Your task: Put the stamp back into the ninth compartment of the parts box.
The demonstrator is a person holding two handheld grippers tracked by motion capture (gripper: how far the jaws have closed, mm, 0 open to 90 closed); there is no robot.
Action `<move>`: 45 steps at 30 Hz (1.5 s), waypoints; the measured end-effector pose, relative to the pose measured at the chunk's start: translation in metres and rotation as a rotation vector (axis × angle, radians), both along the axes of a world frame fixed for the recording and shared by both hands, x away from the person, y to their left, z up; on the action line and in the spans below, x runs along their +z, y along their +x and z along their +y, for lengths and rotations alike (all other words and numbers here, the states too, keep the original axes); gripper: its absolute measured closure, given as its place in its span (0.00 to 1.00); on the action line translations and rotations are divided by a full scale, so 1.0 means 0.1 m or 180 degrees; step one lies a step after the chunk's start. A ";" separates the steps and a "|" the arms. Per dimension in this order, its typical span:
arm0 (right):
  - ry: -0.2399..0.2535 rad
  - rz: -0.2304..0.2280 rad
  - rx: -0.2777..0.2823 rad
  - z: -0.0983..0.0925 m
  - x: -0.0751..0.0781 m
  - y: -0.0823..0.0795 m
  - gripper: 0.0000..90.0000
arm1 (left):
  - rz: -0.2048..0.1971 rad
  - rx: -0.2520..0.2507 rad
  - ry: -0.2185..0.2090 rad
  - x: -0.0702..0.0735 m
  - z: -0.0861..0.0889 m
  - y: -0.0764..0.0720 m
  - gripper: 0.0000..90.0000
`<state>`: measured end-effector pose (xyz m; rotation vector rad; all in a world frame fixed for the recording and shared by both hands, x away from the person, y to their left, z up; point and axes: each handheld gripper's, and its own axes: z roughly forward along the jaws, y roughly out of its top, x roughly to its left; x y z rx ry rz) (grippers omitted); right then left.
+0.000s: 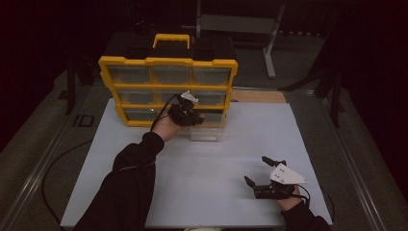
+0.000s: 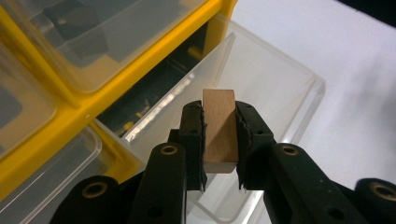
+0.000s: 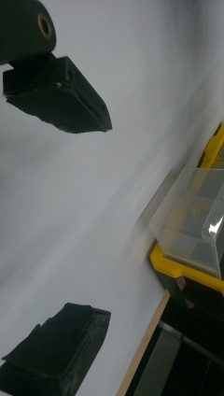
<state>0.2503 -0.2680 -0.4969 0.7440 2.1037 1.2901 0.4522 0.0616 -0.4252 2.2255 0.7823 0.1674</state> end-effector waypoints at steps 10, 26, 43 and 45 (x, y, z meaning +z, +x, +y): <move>-0.0005 -0.0007 0.0002 0.00 0.00 0.00 0.10 | -0.0050 -0.0006 0.0006 0.02 -0.01 -0.02 0.81; 0.0012 -0.0022 -0.0007 -0.01 0.02 -0.01 0.10 | -0.0084 0.0217 -0.0004 0.18 0.04 -0.09 0.20; 0.0004 -0.0024 -0.0010 -0.01 0.03 -0.01 0.10 | -0.0182 -0.0214 -0.0184 0.22 0.16 -0.32 0.00; 0.0003 -0.0023 -0.0011 0.00 0.03 -0.01 0.10 | -0.0241 -0.0217 -0.0161 0.23 0.17 -0.35 0.00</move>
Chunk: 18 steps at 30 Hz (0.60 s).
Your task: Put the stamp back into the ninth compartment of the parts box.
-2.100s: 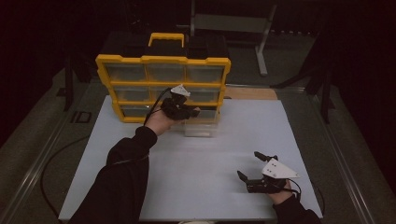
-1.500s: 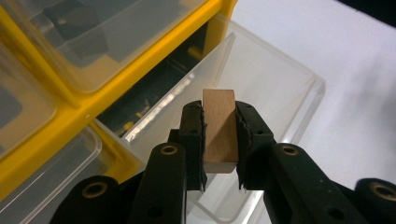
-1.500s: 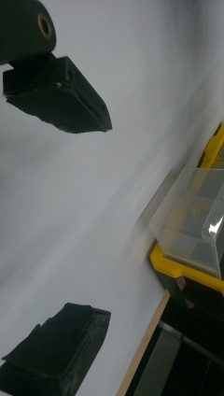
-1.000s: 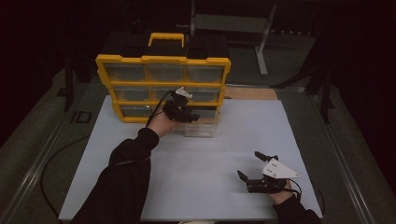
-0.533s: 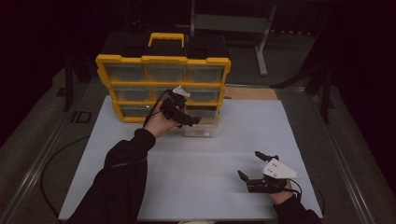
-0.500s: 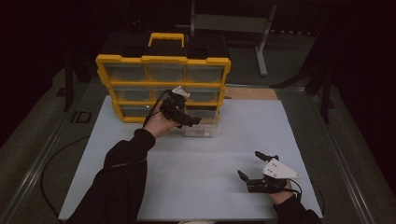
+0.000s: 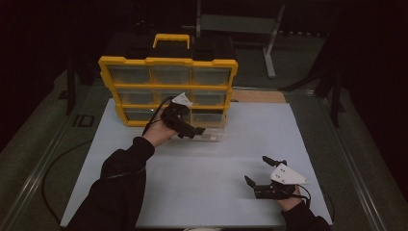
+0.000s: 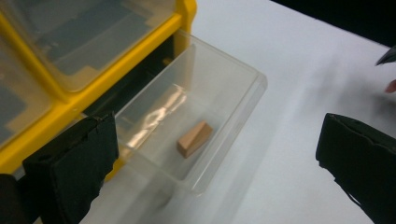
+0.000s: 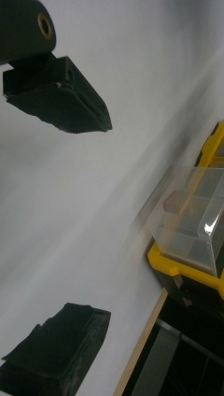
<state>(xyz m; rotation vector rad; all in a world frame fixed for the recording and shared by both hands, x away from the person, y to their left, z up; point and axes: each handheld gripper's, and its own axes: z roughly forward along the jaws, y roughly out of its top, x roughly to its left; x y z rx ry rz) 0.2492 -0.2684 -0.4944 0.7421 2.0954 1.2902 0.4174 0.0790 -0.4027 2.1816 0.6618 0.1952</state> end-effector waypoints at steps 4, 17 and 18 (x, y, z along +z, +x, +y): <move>-0.0004 0.0008 0.0005 0.00 0.00 0.00 0.10 | -0.0067 -0.0014 -0.0001 0.00 0.04 -0.06 0.00; 0.0004 0.0004 0.0010 0.00 0.00 0.00 0.10 | -0.0119 -0.0060 -0.0033 -0.04 0.24 -0.23 0.00; 0.0004 0.0003 0.0004 0.00 0.00 0.00 0.10 | -0.0130 -0.0051 -0.0040 -0.04 0.25 -0.25 0.00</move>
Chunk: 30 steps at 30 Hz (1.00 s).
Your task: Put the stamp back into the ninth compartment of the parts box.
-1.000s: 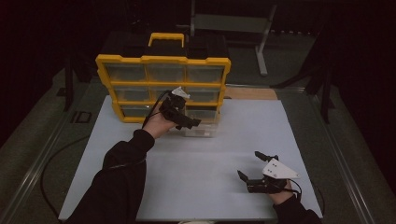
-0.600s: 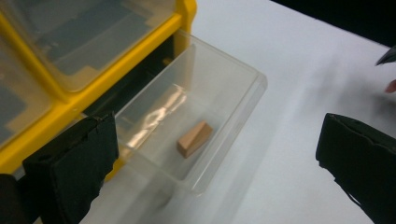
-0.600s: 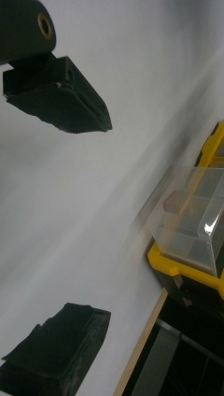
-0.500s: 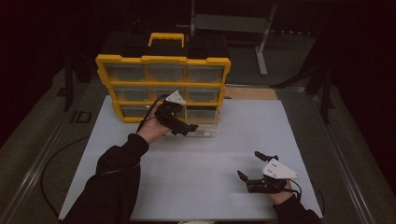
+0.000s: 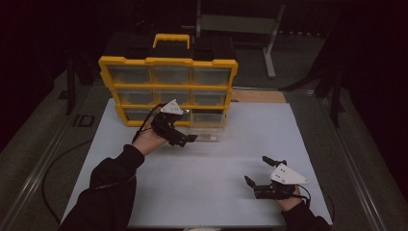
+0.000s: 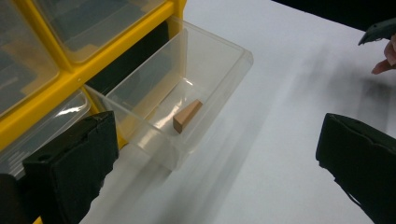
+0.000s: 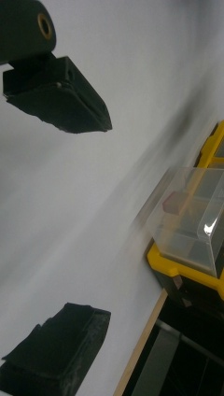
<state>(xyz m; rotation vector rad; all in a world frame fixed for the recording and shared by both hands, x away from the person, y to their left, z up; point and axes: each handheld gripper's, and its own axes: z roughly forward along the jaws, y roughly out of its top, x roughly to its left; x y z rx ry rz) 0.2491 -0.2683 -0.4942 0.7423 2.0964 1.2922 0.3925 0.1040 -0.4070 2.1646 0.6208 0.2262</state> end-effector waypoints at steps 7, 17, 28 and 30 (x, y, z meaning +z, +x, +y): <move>-0.0001 0.0009 0.0003 0.00 0.00 0.00 0.10 | 0.0016 -0.0002 -0.0064 -0.02 0.11 -0.12 0.00; -0.0005 0.0017 0.0001 0.00 0.00 0.00 0.10 | 0.0031 -0.0007 -0.0084 -0.16 0.23 -0.27 0.00; 0.0010 0.0002 -0.0001 0.01 0.00 0.00 0.10 | 0.0041 0.0012 -0.0121 -0.33 0.37 -0.48 0.00; -0.0009 0.0009 -0.0003 0.00 0.00 0.00 0.10 | 0.0042 0.0020 -0.0131 -0.37 0.39 -0.52 0.00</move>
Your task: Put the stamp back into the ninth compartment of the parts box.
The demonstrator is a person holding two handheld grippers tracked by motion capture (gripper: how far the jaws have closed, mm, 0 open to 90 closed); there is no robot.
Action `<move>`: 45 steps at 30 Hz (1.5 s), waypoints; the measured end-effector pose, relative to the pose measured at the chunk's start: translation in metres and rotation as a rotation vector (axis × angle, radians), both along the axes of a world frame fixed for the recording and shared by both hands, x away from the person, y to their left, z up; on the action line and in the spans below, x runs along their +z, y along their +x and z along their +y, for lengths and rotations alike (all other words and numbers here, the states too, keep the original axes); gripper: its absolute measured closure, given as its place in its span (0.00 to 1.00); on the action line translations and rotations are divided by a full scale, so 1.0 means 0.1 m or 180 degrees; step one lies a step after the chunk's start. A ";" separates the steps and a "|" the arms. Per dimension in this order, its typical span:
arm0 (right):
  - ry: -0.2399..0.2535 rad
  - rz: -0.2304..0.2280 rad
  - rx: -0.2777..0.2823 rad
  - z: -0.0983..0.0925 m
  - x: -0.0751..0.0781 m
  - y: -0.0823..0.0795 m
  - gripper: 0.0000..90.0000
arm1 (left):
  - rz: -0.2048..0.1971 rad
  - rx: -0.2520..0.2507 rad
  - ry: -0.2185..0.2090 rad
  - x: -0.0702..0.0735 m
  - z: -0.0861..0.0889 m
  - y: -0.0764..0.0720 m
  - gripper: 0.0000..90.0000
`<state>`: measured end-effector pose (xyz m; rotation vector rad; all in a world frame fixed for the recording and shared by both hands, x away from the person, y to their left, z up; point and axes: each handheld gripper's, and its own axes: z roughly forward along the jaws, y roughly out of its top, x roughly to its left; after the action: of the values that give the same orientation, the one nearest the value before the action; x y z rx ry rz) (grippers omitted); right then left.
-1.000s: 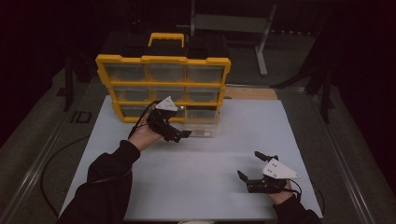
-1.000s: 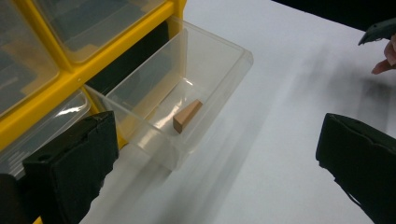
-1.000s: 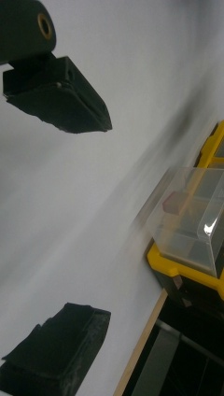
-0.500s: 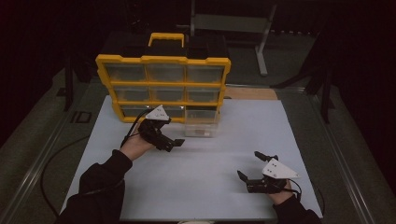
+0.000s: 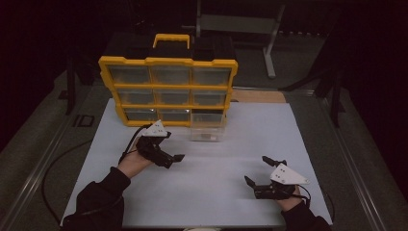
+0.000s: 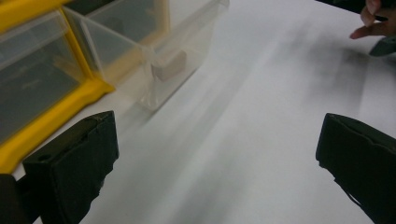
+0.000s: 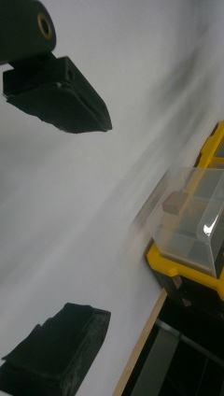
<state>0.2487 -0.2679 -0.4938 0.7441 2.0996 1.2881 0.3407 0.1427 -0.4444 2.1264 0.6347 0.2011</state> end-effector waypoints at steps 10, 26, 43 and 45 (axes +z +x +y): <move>0.0020 0.0002 0.0013 0.01 0.00 0.00 0.10 | 0.0024 0.0027 -0.0033 -0.20 0.09 -0.15 0.00; -0.0006 0.0007 0.0021 0.02 0.00 -0.01 0.10 | 0.0075 0.0116 -0.0009 -0.49 0.32 -0.42 0.00; -0.0035 0.0012 0.0025 0.01 0.00 -0.01 0.10 | 0.0057 0.0206 0.0043 -0.59 0.56 -0.70 0.00; -0.0040 0.0009 0.0026 0.01 0.00 -0.01 0.10 | 0.0039 0.0221 0.0051 -0.60 0.58 -0.74 0.00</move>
<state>0.2480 -0.2667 -0.4941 0.7330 2.1132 1.2776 0.2667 0.2008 -0.5041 2.1239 0.7168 0.2323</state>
